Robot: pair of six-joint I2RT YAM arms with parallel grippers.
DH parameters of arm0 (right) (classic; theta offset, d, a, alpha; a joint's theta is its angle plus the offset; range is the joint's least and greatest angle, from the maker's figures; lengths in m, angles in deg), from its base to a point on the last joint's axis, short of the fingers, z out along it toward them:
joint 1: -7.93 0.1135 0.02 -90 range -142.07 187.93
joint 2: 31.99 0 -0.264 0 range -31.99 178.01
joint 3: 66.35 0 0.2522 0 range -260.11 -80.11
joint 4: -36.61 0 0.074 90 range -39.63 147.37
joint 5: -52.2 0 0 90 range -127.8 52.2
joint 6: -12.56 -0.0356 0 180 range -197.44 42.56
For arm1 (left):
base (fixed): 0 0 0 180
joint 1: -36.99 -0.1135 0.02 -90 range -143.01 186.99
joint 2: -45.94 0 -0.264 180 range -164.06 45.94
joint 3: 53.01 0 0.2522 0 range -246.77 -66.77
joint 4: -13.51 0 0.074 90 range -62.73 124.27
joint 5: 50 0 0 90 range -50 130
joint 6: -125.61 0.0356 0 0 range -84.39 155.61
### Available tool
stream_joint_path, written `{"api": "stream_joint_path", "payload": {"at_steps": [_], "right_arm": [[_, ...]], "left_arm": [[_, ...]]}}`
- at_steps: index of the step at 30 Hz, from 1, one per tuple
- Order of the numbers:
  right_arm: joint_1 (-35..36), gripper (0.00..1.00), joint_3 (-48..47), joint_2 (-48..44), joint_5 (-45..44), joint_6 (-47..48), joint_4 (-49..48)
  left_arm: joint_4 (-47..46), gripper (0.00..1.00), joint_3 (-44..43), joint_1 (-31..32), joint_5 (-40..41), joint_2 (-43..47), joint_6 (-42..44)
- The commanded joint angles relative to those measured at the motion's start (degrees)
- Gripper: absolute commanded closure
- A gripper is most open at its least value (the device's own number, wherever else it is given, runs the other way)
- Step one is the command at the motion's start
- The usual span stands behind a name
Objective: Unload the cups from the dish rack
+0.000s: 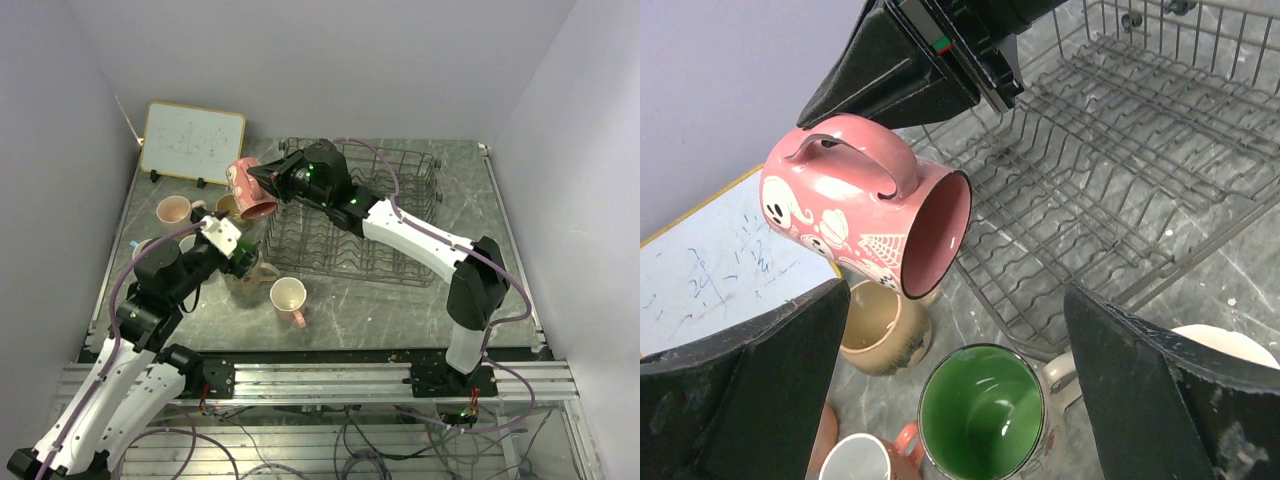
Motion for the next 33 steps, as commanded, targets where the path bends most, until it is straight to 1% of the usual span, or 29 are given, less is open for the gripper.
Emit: {"api": "stream_joint_path", "payload": {"at_steps": [1, 6, 10, 13, 18, 22, 28, 29, 33], "right_arm": [[0.77, 1.0, -1.44, -3.98, -2.59, -2.42, -9.52], [1.47, 1.0, 1.15, -6.19, -3.68, -3.08, -11.51], [2.06, 1.0, 2.02, -8.09, -4.21, -3.08, -11.97], [2.67, 1.0, 2.68, -9.37, -4.67, -3.17, -12.85], [4.18, 1.0, 3.31, -11.15, -5.06, -2.81, -12.96], [5.32, 1.0, 4.79, -12.55, -5.45, -2.73, -13.4], [7.06, 1.0, 7.78, -14.49, -5.48, -3.0, -14.08], [7.29, 1.0, 8.15, -14.94, -5.45, -2.99, -13.97], [7.74, 1.0, 8.99, -15.77, -4.41, -3.08, -14.03]], "left_arm": [[-8.81, 0.01, 2.45, 0.26, 0.67, 1.45, -2.44], [-10.45, 0.01, 4.19, 0.26, -0.01, 1.24, -1.49], [-15.33, 0.01, 6.72, 0.25, 4.82, 0.73, 0.44], [-18.53, 0.0, 7.36, 0.26, 6.48, -0.94, 2.51], [-25.58, 0.0, 6.28, 0.26, 12.13, -5.19, 4.52], [-28.53, 0.02, 4.38, 0.24, 12.78, -7.51, 4.2], [-29.79, 0.13, 3.29, 0.26, 14.09, -7.9, 4.59], [-29.95, 0.16, 3.31, 0.26, 14.34, -7.59, 5.21], [-29.01, 0.39, 2.5, 0.25, 13.38, -6.65, 6.38]]}}
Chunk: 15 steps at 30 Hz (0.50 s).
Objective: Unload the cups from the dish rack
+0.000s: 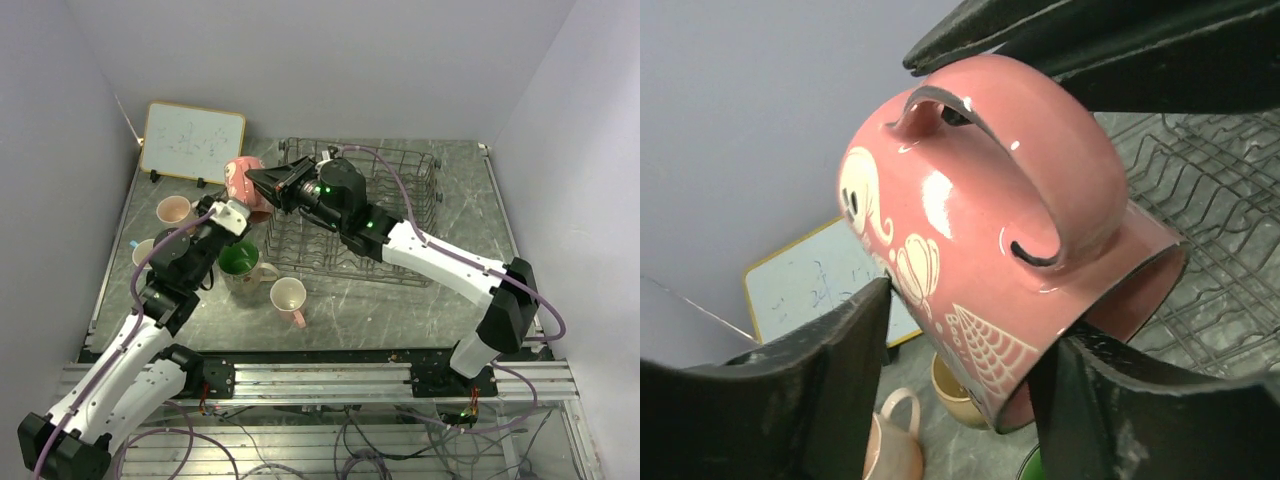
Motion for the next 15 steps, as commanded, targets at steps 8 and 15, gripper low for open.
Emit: {"api": "stream_joint_path", "payload": {"at_steps": [8, 15], "right_arm": [[1.86, 1.0, 4.08, -7.36, 2.09, -0.89, -7.13], [2.26, 1.0, 11.76, -12.5, 3.82, -0.56, -4.9]], "left_arm": [[-1.58, 0.7, -2.72, 0.19, -7.43, 3.44, 7.2], [4.3, 0.93, -4.08, 0.17, -21.29, 5.69, 18.9]]}}
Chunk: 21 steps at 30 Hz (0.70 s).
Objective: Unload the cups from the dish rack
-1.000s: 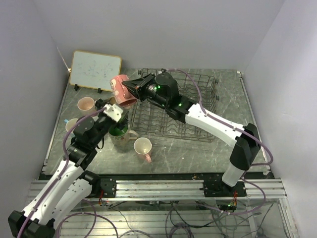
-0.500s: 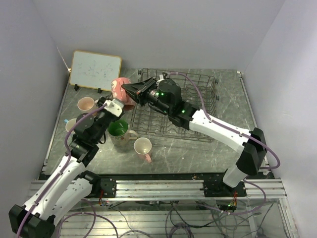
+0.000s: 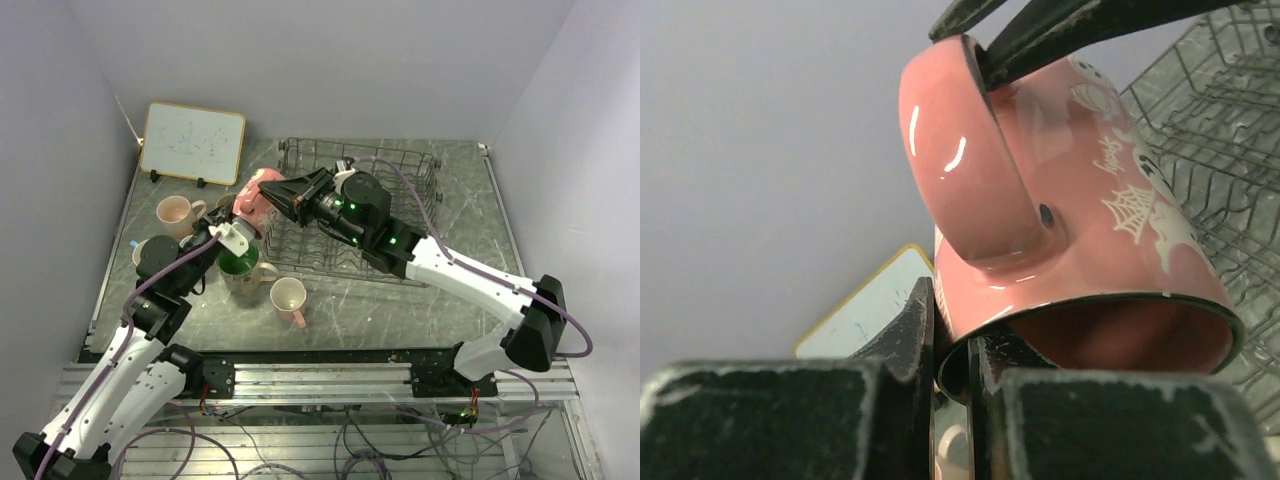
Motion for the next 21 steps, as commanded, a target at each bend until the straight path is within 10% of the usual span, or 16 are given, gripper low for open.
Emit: {"api": "stream_joint_path", "payload": {"at_steps": [1, 9, 15, 21], "right_arm": [[1.13, 1.0, 5.1, -4.55, 3.54, 0.75, -2.7], [-3.86, 0.98, 9.27, -11.2, 6.78, 8.34, 7.65], [-9.62, 0.57, 9.03, -15.12, 10.68, 17.26, 18.25], [-17.39, 0.37, 4.28, -21.55, 5.1, 32.32, 41.61]], "left_arm": [[3.84, 0.93, -4.87, 0.34, -14.52, 0.49, 8.55], [32.59, 0.93, -22.56, 1.17, -29.24, -11.09, 13.02], [44.35, 0.93, -36.09, 10.87, -26.18, -23.34, 10.81], [52.53, 0.93, -46.7, 19.78, -20.68, -35.22, 7.66]]}}
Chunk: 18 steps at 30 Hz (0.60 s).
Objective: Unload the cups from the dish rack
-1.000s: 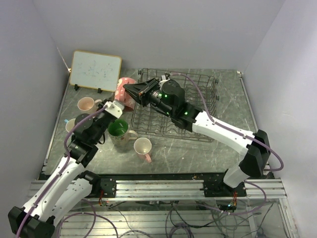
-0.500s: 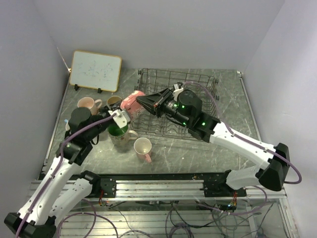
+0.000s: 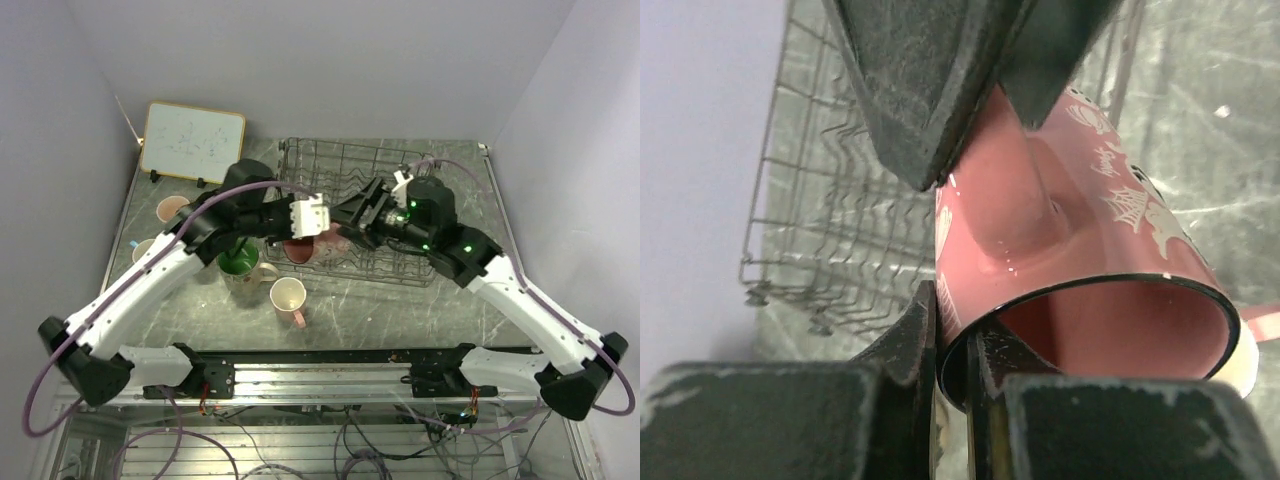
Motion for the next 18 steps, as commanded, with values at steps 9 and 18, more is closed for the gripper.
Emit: {"api": "stream_joint_path", "payload": {"at_steps": [9, 18], "right_arm": [[-14.96, 0.21, -10.22, -6.7, -24.56, 28.65, 34.44], [-26.0, 0.18, -12.34, -4.64, -28.43, 34.4, 33.1]], "left_arm": [[11.02, 0.93, -13.44, 9.68, -0.42, -13.64, -4.13], [12.53, 0.93, -9.29, 25.04, 10.12, -20.15, -7.7]]}}
